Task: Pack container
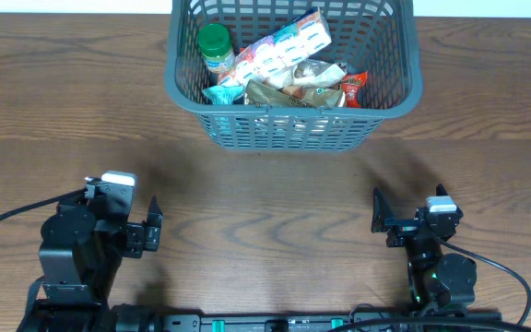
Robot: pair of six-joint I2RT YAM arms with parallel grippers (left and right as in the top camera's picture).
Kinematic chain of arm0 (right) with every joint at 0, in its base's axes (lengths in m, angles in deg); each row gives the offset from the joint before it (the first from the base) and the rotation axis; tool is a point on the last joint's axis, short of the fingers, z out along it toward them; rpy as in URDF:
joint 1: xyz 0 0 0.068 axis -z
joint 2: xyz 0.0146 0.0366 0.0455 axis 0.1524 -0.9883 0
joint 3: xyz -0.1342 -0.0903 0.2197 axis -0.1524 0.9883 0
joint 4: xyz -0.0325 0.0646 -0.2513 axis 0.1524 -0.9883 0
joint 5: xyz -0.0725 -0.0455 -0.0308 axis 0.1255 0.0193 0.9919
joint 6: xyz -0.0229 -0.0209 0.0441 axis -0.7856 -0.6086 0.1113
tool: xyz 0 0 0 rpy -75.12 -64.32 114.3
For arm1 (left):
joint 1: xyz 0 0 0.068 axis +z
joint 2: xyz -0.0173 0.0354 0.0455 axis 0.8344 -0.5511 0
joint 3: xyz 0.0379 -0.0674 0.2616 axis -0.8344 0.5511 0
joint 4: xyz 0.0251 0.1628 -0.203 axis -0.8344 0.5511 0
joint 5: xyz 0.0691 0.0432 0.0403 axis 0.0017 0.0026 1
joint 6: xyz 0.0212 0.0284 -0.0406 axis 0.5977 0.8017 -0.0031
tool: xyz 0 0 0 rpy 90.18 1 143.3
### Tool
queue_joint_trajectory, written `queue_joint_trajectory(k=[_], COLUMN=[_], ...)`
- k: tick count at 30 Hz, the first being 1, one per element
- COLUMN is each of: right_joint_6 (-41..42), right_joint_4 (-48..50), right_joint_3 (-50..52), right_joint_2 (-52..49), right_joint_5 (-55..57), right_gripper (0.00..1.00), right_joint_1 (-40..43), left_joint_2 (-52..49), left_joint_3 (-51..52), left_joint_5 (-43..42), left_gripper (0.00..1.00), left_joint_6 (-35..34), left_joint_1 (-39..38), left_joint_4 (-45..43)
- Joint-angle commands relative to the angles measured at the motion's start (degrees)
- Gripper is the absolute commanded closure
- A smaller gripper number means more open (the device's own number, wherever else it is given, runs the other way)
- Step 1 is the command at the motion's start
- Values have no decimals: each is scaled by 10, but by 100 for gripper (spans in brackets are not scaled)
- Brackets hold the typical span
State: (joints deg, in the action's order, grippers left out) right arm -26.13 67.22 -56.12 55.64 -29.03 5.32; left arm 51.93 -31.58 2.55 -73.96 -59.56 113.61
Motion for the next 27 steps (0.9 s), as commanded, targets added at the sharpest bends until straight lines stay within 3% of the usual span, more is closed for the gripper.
queue_joint_trajectory(k=[1, 8, 13, 20, 27], right_joint_6=[-7, -7, -7, -7, -7], right_joint_4=[1, 1, 1, 1, 1], right_joint_3=[3, 3, 3, 3, 3], right_joint_2=[4, 4, 4, 4, 4], right_joint_5=[-2, -2, -2, -2, -2], right_gripper=[1, 1, 1, 1, 1], right_joint_1=[5, 5, 5, 5, 5], left_joint_2=[0, 40, 130, 244, 273], left_joint_3=[1, 7, 75, 242, 352], left_joint_5=[-2, -48, -58, -58, -57], left_gripper=[2, 2, 1, 1, 2], left_joint_6=[3, -8, -21, -53, -39], left_joint_1=[0, 5, 5, 5, 4], left_joint_4=[0, 53, 23, -170, -393])
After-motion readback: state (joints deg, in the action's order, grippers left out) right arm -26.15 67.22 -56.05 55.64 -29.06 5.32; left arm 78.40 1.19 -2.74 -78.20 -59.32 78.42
